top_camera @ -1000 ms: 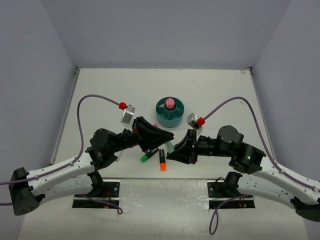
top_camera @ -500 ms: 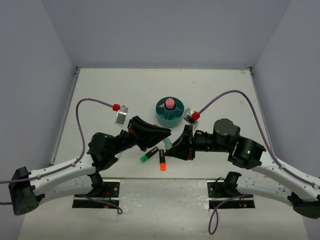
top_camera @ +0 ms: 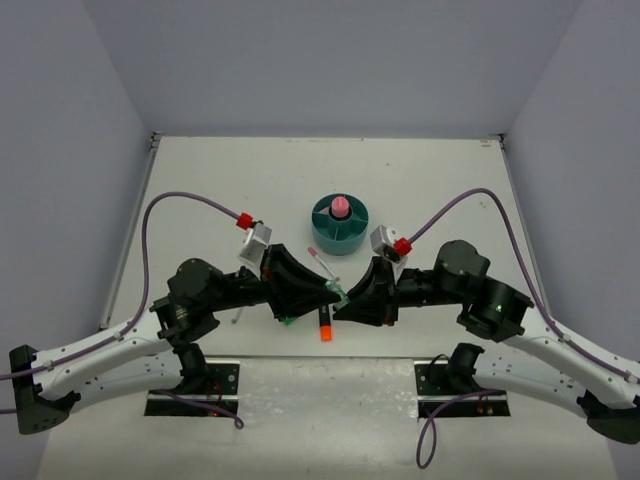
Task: Sort the stationery into containers
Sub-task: Place the pen in the storage box.
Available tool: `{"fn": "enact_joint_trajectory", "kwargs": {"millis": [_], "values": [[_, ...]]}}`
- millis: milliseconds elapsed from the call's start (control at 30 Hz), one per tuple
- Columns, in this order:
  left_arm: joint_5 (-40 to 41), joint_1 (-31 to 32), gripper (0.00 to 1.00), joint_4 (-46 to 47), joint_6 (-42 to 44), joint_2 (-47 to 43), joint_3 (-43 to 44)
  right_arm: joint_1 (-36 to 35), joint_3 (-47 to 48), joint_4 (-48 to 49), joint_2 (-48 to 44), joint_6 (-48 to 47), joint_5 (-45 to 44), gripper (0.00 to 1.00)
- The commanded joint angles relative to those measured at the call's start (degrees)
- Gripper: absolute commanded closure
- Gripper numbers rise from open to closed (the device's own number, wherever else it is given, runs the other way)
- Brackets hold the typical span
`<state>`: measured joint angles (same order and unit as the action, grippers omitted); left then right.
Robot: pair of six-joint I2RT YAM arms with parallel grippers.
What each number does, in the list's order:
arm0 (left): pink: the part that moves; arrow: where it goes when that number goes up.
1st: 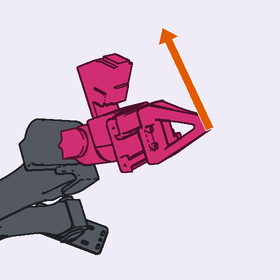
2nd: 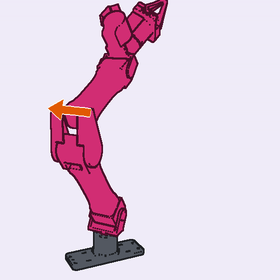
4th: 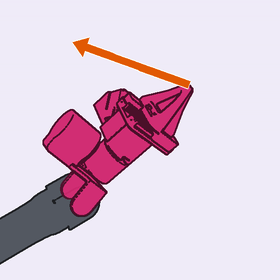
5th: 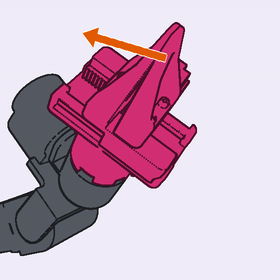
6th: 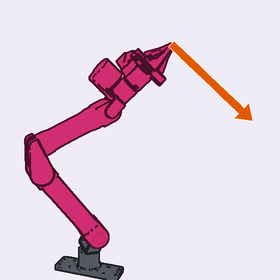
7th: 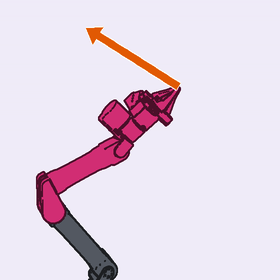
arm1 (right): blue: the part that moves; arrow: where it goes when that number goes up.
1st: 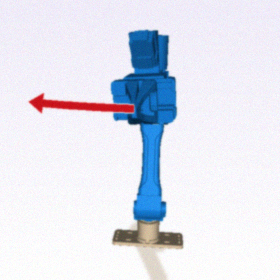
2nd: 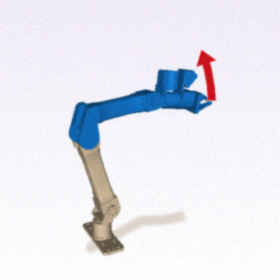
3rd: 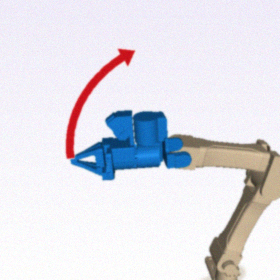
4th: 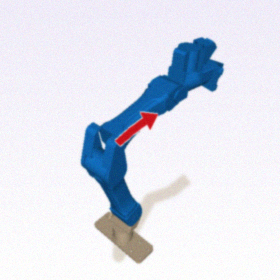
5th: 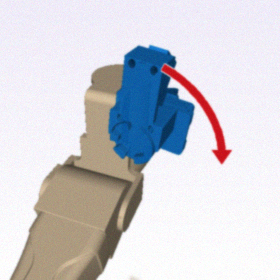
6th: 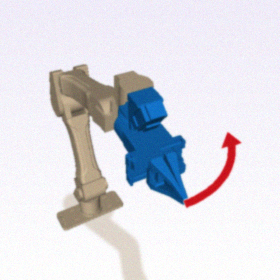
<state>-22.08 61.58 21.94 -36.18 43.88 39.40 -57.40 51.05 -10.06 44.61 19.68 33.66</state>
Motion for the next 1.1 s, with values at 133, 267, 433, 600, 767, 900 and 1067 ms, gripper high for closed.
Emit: {"fn": "enact_joint_trajectory", "kwargs": {"millis": [133, 267, 433, 600, 767, 900, 1067], "values": [[-5.9, 0.8, 0.91, -1.8, 1.5, 2.7, 4.4, 0.7, 2.1, -4.5, 1.3, -4.4, 3.2, 1.0], [-1.5, 0.7, 1.0, -4.8, 2.6, 3.0, 5.7, 0.7, 2.1, -6.2, 0.7, -3.5, -2.3, 0.68], [26.5, 0.6, 1.0, -21.0, 3.3, 4.6, 11.3, 0.7, -1.0, -7.8, -4.4, 2.3, -23.7, 0.01], [52.6, -2.7, 1.0, -31.2, 5.2, 11.8, 15.0, 0.7, -2.2, -19.1, -12.3, 15.0, -51.1, 0.01], [46.9, -14.5, 1.0, -29.9, 8.9, 24.2, 20.6, 0.7, -1.9, -23.2, -19.0, 16.6, -52.2, 0.01], [40.3, -22.3, 1.0, -35.3, 14.2, 39.3, 32.6, 0.8, -1.0, -26.5, -21.8, 17.0, -52.1, 0.01], [35.3, -24.4, 1.0, -42.9, 21.3, 54.4, 47.9, 0.7, -1.4, -27.1, -24.2, 16.9, -51.1, 0.01]]}}
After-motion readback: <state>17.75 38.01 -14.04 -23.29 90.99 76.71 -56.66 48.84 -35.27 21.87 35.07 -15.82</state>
